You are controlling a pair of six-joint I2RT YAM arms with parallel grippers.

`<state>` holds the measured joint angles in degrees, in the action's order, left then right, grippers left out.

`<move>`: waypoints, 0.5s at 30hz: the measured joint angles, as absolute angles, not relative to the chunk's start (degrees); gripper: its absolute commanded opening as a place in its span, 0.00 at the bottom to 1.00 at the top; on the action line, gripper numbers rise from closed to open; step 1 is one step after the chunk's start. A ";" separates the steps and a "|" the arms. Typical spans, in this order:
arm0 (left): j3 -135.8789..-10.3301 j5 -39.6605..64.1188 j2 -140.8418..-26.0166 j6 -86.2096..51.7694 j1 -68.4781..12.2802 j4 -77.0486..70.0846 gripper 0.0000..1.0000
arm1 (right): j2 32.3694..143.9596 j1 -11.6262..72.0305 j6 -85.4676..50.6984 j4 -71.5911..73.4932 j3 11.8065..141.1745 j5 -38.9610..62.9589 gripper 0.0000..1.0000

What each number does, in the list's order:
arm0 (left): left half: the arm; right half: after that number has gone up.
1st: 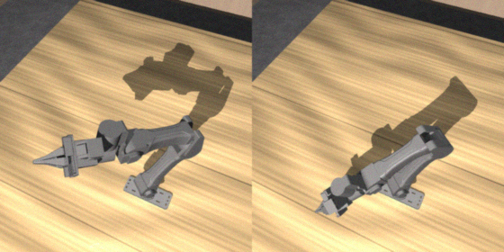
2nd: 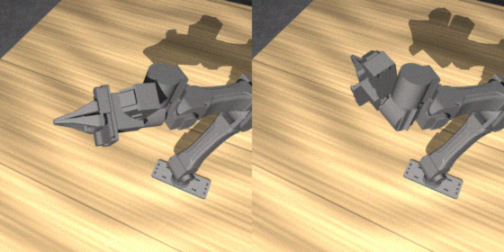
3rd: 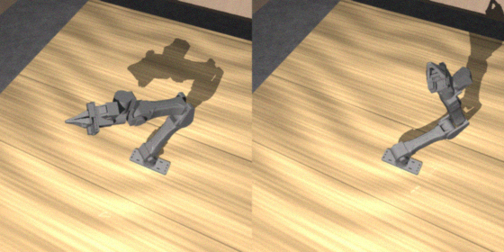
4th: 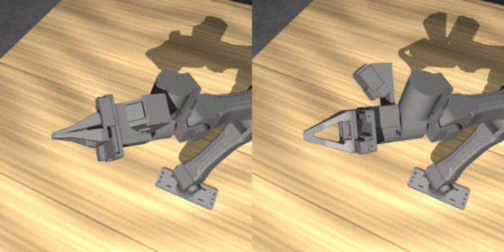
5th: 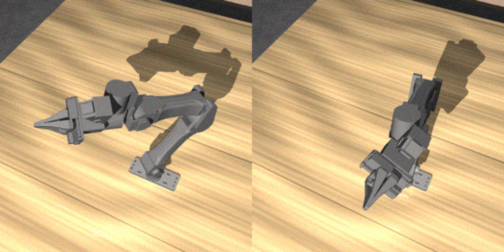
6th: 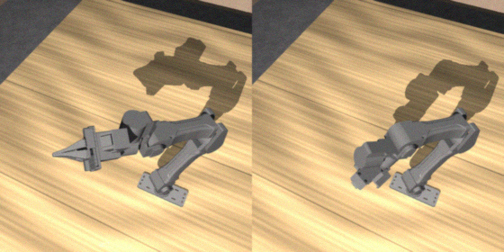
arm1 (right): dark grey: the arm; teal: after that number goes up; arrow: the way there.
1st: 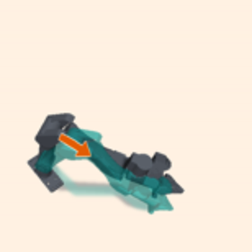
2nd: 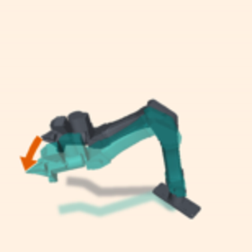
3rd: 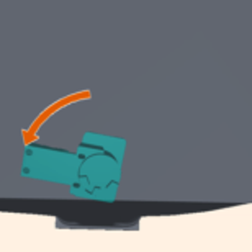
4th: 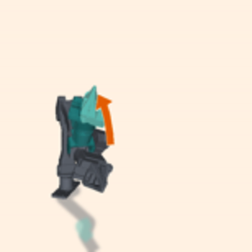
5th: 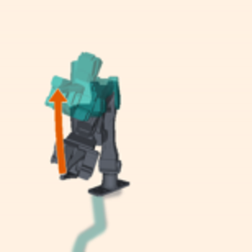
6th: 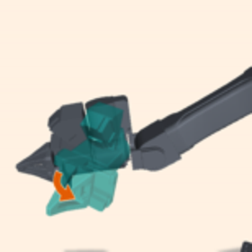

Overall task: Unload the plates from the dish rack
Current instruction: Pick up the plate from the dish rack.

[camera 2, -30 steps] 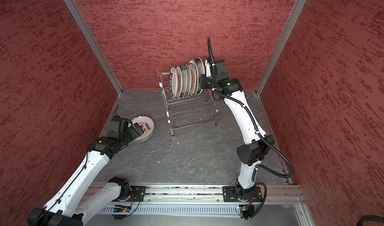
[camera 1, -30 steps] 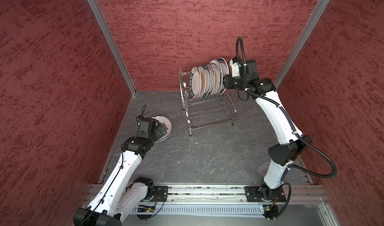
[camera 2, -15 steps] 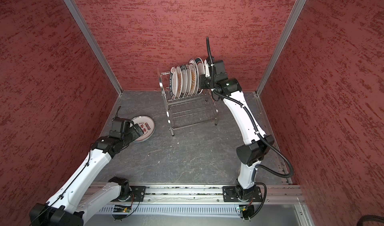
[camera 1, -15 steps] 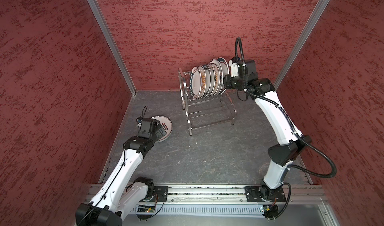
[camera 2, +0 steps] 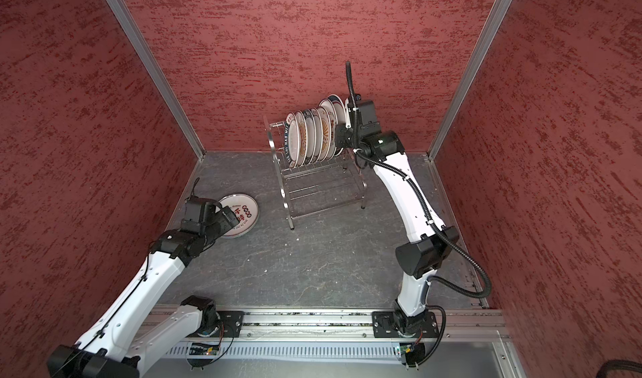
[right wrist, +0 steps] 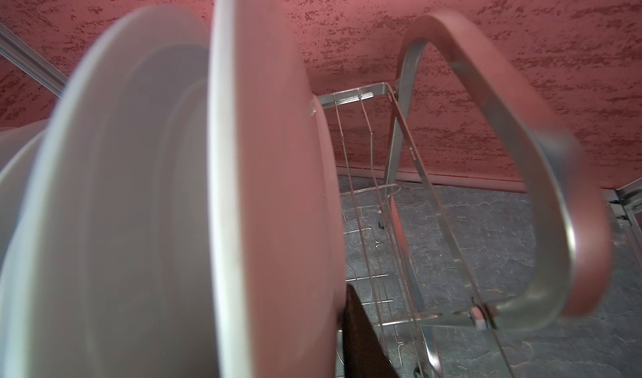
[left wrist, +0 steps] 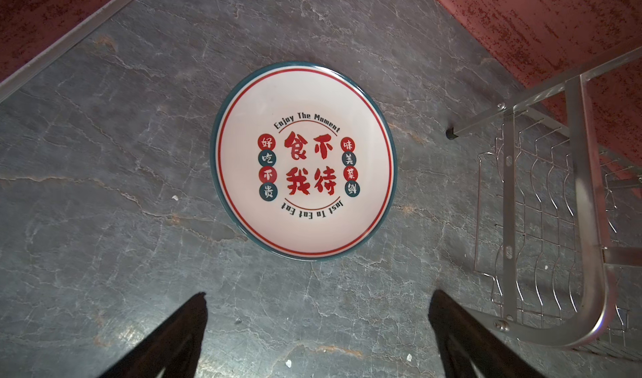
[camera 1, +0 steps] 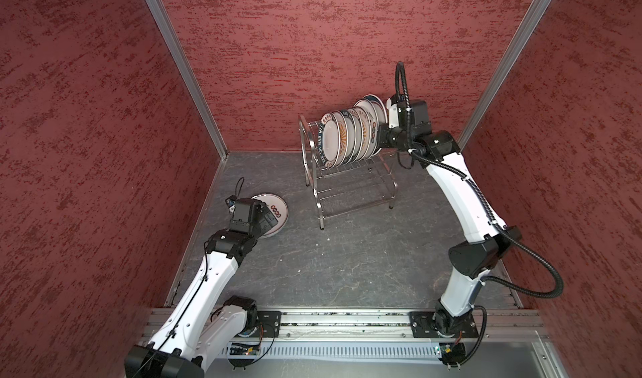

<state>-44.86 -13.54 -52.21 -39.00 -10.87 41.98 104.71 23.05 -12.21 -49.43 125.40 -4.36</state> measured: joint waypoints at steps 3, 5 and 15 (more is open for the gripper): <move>-44.86 -13.10 -52.42 -39.00 -10.26 42.00 0.99 | 104.62 23.11 -12.03 -49.12 125.40 -5.26 0.17; -44.86 -12.64 -52.71 -38.98 -9.89 42.00 1.00 | 104.53 23.18 -11.75 -49.21 125.23 -5.93 0.17; -44.86 -10.09 -53.80 -38.83 -9.15 41.98 0.99 | 103.83 24.23 -10.46 -49.34 124.75 -10.96 0.13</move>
